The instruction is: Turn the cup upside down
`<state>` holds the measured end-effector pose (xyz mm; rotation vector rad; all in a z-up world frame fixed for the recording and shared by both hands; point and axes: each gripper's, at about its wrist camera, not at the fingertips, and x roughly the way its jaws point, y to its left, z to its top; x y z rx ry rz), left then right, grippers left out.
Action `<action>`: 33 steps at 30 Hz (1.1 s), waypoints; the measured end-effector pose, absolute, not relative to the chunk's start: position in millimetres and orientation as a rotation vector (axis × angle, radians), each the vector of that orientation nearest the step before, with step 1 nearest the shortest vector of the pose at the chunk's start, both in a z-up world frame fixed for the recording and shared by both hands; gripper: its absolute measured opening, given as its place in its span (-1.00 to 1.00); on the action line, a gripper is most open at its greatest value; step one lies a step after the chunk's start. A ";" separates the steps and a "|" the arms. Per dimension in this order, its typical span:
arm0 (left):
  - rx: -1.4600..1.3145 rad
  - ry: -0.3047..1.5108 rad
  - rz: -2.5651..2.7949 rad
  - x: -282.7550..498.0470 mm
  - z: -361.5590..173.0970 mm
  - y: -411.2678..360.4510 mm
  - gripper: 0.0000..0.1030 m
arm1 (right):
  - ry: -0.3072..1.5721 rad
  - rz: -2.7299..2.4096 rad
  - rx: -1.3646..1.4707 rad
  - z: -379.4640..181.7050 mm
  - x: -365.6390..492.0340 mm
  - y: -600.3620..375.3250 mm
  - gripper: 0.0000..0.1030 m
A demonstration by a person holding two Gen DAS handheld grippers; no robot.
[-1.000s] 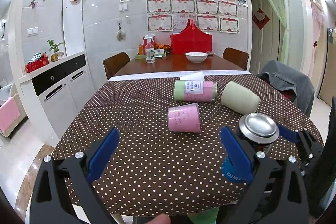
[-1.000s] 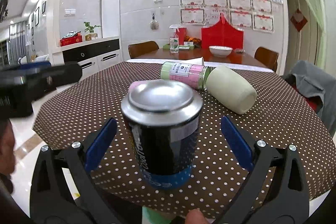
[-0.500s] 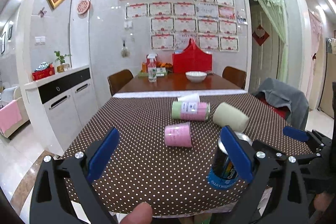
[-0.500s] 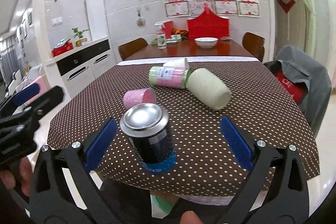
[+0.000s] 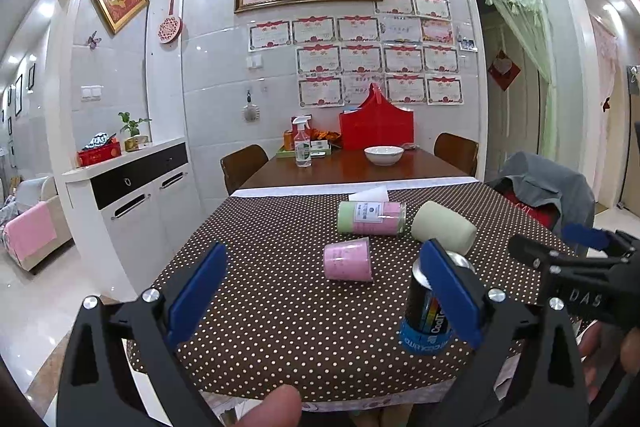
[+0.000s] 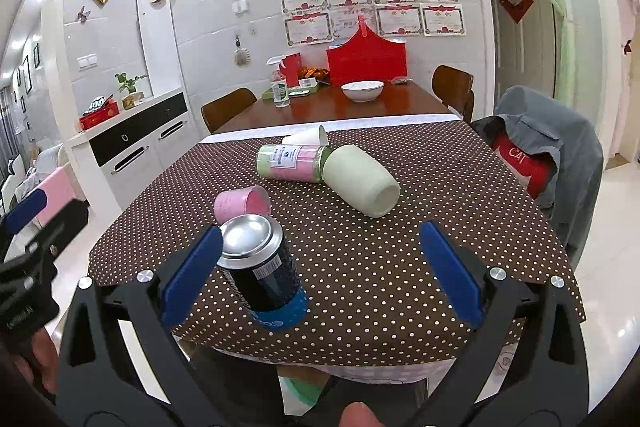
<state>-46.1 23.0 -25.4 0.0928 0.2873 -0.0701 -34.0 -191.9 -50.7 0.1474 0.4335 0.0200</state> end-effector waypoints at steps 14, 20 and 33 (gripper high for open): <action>0.091 0.290 -0.058 -57.5 -28.3 22.2 0.86 | 0.384 0.002 0.118 -37.7 -46.5 -181.5 0.88; 0.085 0.285 -0.055 -59.8 -25.7 23.3 0.86 | 0.373 -0.002 0.112 -35.4 -47.6 -178.9 0.88; 0.054 0.288 -0.080 -60.0 -25.9 26.2 0.86 | 0.383 -0.001 0.115 -36.7 -47.1 -177.3 0.88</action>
